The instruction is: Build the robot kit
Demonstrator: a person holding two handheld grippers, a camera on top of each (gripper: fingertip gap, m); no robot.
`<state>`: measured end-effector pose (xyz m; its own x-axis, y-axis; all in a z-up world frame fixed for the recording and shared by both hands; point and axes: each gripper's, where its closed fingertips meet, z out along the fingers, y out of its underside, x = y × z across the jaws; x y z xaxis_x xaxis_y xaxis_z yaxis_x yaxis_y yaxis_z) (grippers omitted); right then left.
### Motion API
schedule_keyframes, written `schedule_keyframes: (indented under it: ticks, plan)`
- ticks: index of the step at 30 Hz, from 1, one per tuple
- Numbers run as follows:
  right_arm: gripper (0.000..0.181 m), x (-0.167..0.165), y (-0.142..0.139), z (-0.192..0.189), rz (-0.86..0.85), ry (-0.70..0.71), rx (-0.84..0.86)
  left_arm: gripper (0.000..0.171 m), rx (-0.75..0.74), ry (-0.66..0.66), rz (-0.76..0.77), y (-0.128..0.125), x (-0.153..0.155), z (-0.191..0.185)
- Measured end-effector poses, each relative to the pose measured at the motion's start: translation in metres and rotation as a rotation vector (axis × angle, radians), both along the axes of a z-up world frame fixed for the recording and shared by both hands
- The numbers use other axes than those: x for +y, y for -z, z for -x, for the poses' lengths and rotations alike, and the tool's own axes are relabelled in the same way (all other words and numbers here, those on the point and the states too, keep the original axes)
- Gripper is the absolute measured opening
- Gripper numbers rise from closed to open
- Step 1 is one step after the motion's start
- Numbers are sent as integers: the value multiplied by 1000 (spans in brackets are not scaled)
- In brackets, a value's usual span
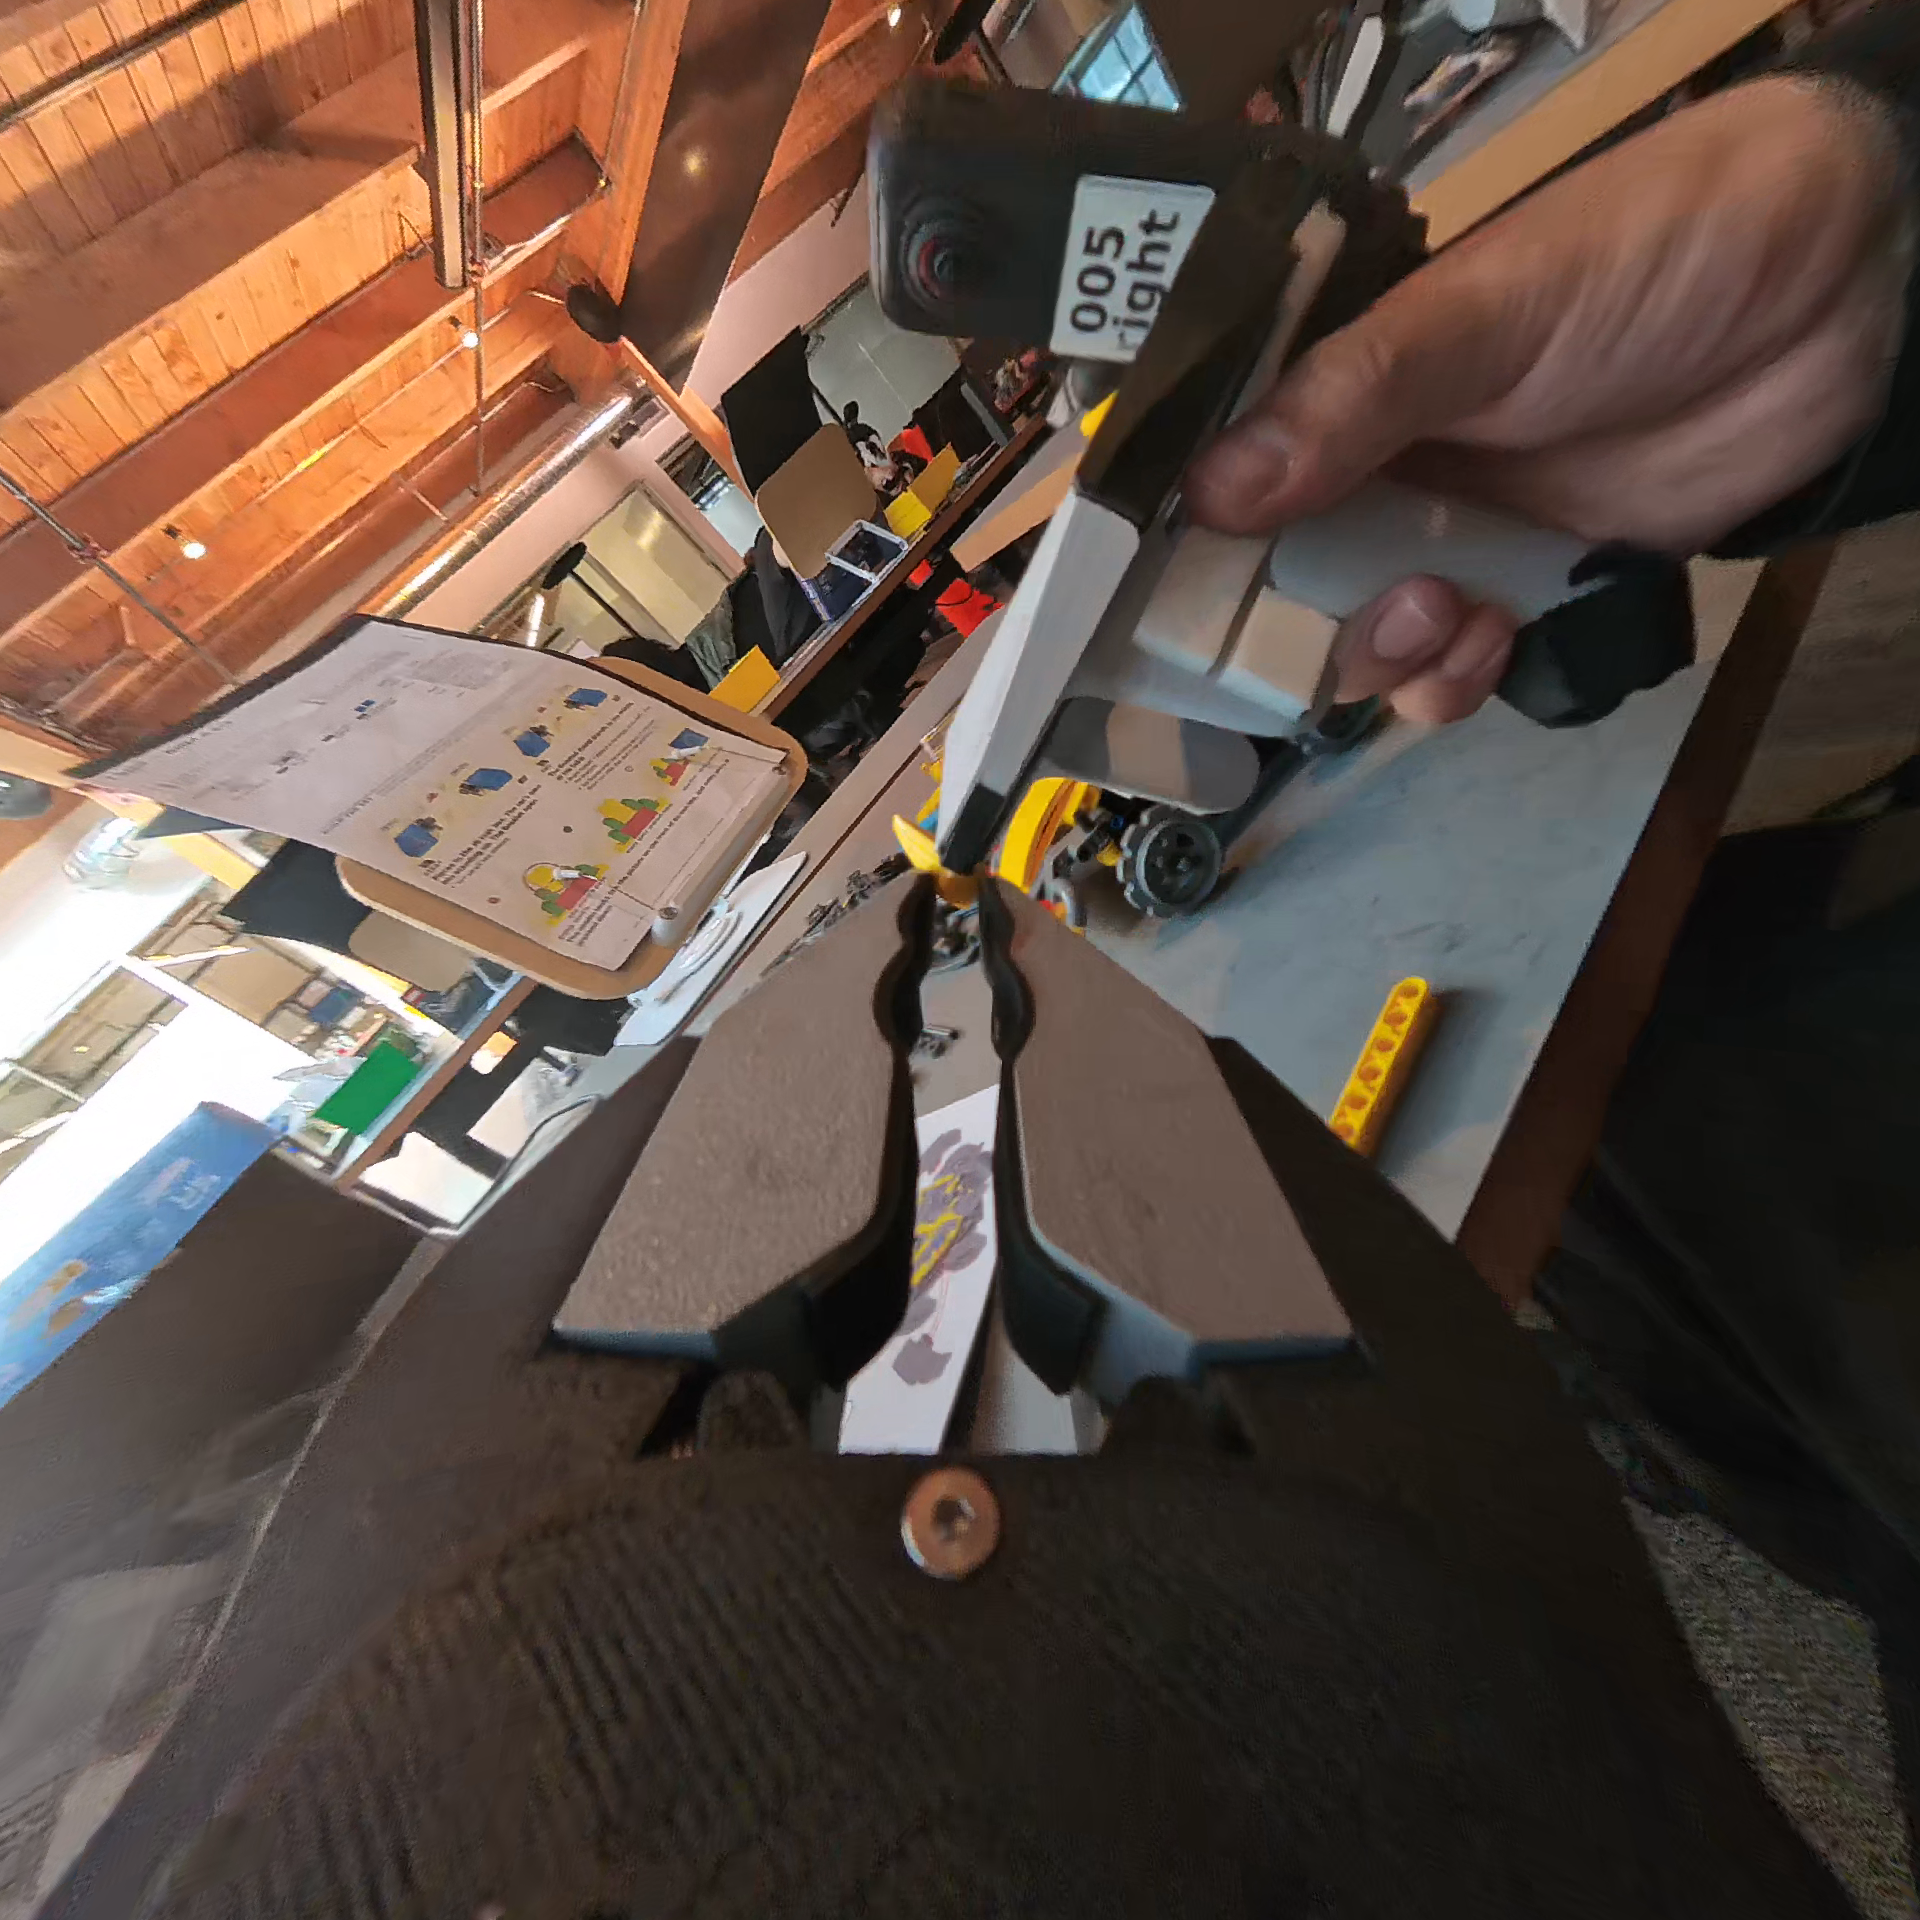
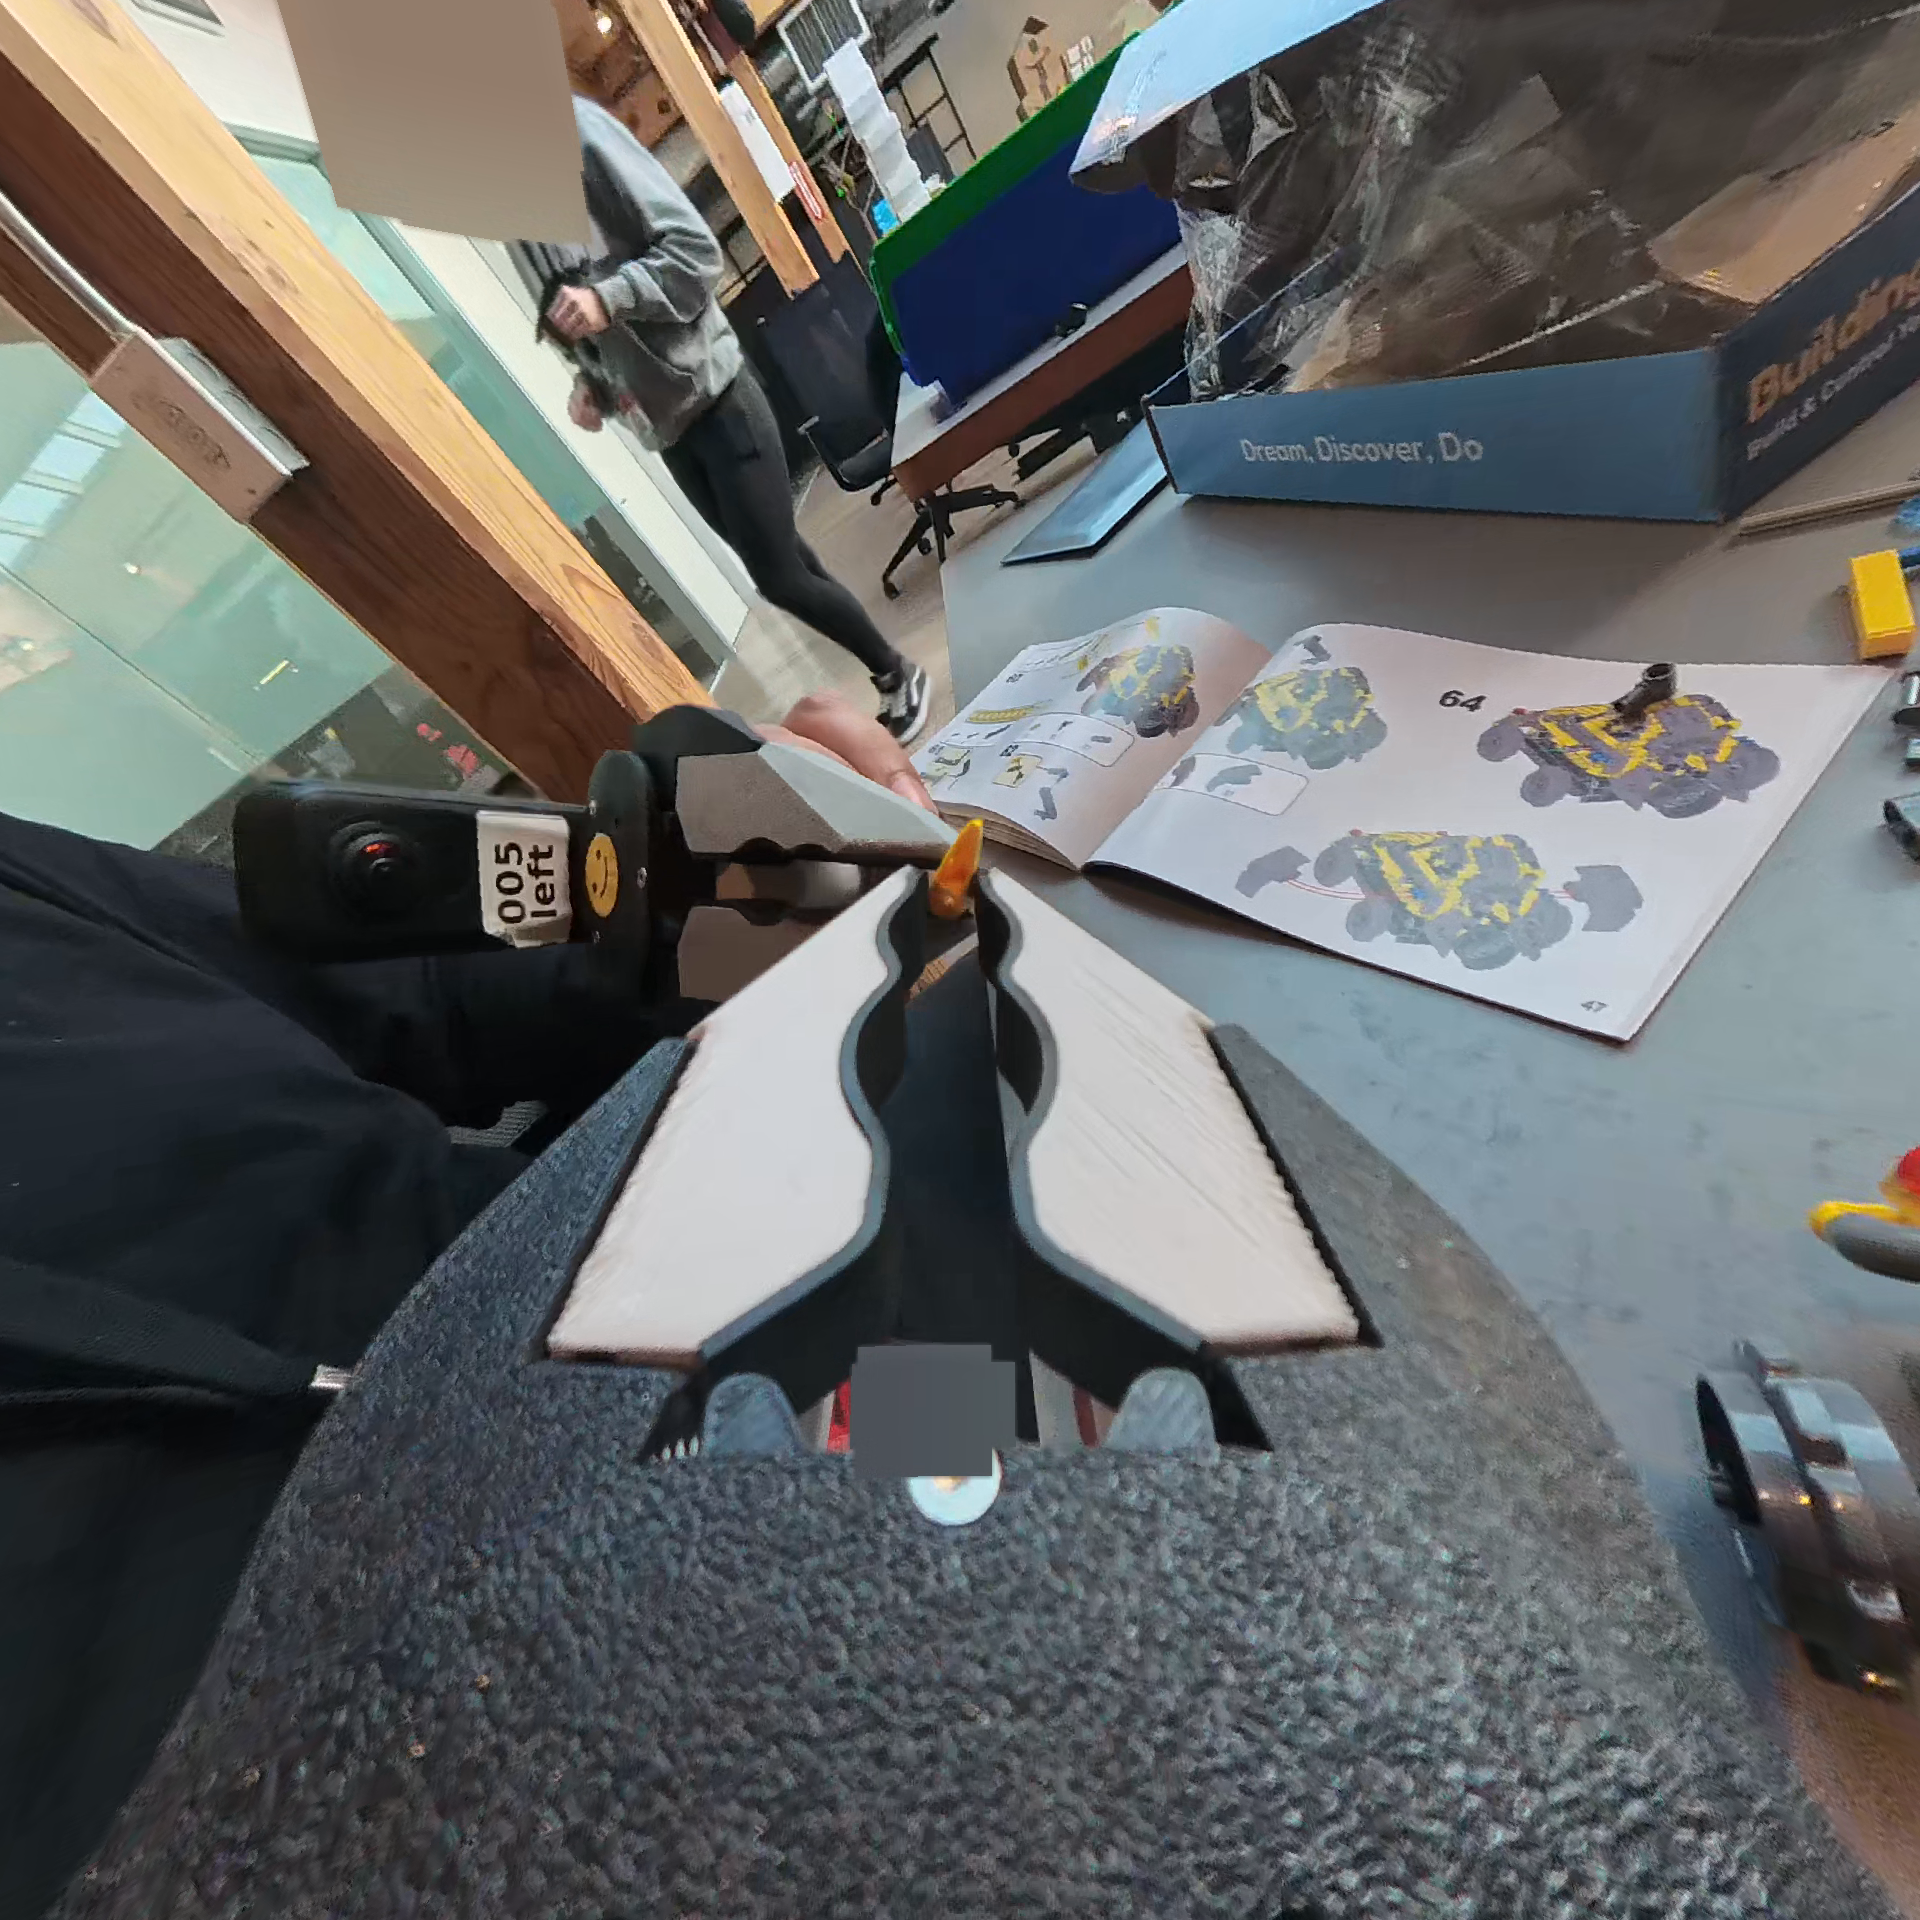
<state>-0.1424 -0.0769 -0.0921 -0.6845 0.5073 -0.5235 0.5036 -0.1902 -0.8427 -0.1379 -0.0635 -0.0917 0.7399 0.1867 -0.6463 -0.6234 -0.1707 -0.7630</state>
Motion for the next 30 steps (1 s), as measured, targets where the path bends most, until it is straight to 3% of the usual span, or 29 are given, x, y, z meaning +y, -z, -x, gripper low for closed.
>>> schedule_keyframes:
  ticks: [5, 9, 12, 15, 20, 25, 30]
  plan:
    - [8, 0, 6, 2, 0, 8, -6, 4, 80, -79, 8, 5, -1, 3]
    - [7, 4, 22, 6, -188, 45, 47, 5, 22, -67, 42, 15, 1, 4]
    - [7, 16, 41, 10, -509, 102, 139, 7, -129, 17, 90, 26, 0, 0]
    - [7, 24, 53, 12, -852, 122, 271, 14, -419, 89, 142, 33, -6, 0]
    - [8, 18, 57, 11, -1099, 87, 400, 29, -829, 106, 274, 40, 1, 5]
    - [8, 19, 59, 8, -1222, 84, 453, 11, -916, 95, 303, 47, 7, 6]
    - [8, 20, 61, 7, -1337, 83, 535, 15, -963, 99, 326, 52, 7, 2]
